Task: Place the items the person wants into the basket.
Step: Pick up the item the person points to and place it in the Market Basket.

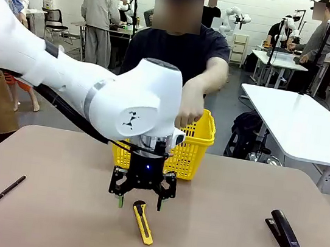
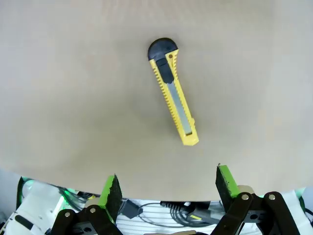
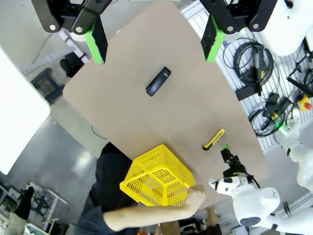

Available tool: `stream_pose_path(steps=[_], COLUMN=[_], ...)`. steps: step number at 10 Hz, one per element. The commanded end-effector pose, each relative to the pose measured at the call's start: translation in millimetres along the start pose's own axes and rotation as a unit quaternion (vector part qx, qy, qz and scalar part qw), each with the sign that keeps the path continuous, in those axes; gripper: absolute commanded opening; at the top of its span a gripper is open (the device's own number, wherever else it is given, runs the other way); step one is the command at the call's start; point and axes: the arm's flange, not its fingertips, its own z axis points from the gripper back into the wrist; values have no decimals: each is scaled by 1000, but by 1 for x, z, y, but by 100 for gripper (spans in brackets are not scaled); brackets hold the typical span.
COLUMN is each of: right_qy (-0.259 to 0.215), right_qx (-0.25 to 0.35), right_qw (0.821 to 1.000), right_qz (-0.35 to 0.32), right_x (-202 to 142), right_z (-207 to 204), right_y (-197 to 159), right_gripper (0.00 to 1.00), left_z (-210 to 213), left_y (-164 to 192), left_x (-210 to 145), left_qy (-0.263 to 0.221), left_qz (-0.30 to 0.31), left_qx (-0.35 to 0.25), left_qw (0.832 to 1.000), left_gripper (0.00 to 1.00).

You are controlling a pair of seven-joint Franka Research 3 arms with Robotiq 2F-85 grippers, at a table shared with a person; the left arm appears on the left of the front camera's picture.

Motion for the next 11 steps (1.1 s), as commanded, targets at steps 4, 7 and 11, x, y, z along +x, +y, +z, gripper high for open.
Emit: stream_pose_path(steps=[4,7,11], right_qy=[-5,-5,-5], right_qx=[7,7,7], right_qw=[1000,1000,1000], right_qz=[0,0,0], right_x=[1,1,1], right_z=[0,0,0], right_y=[0,0,0], right_gripper=[100,100,100], left_z=[-21,-17,-20], left_y=[-14,-9,-8], left_x=[6,0,2], left_qy=[-42,-29,-30], left_qz=[-12,-13,-16], left_qx=[20,18,22], left_qw=[999,999,999], left_gripper=[100,100,100])
